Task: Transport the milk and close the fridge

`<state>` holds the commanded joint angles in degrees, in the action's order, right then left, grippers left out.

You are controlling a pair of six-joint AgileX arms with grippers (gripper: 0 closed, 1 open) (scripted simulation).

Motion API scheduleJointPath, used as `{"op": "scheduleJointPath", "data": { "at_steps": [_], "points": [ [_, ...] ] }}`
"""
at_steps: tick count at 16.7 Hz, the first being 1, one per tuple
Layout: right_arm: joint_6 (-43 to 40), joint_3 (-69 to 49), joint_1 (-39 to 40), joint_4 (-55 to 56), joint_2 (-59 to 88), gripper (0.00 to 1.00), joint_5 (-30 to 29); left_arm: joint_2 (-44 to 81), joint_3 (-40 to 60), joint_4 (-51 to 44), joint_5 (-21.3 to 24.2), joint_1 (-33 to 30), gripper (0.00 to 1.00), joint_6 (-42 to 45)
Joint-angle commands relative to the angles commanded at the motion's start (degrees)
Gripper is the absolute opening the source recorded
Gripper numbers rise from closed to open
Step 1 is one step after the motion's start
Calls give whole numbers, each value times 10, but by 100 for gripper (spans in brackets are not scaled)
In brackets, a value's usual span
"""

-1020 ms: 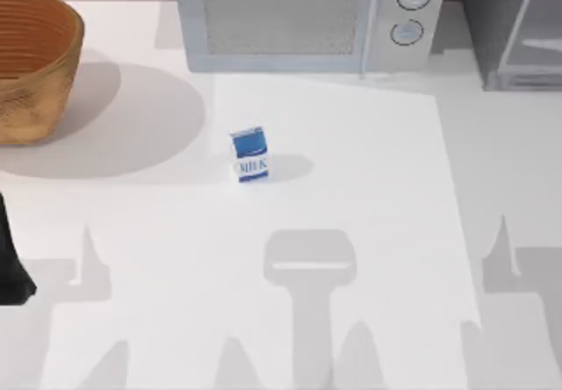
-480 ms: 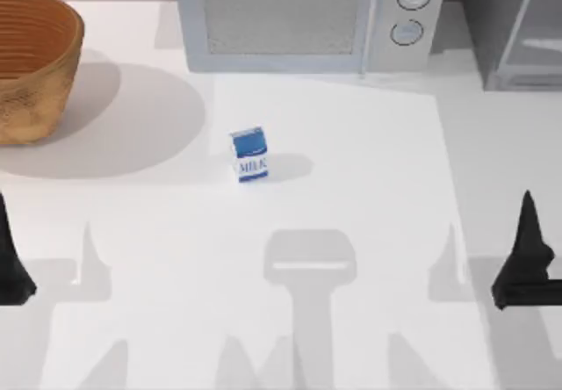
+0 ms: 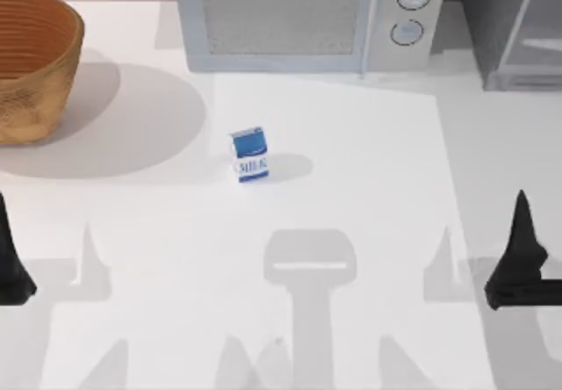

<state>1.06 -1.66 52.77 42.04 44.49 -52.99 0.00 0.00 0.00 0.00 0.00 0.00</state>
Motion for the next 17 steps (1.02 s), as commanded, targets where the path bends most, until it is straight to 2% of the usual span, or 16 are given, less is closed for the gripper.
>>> {"op": "scheduleJointPath", "data": {
  "at_steps": [6, 17],
  "points": [
    [0, -105, 5, 78, 164, 100, 22, 0, 0, 0, 0, 0, 100, 0],
    [-5, -444, -2, 310, 767, 100, 125, 0, 0, 0, 0, 0, 100, 0]
  ]
}}
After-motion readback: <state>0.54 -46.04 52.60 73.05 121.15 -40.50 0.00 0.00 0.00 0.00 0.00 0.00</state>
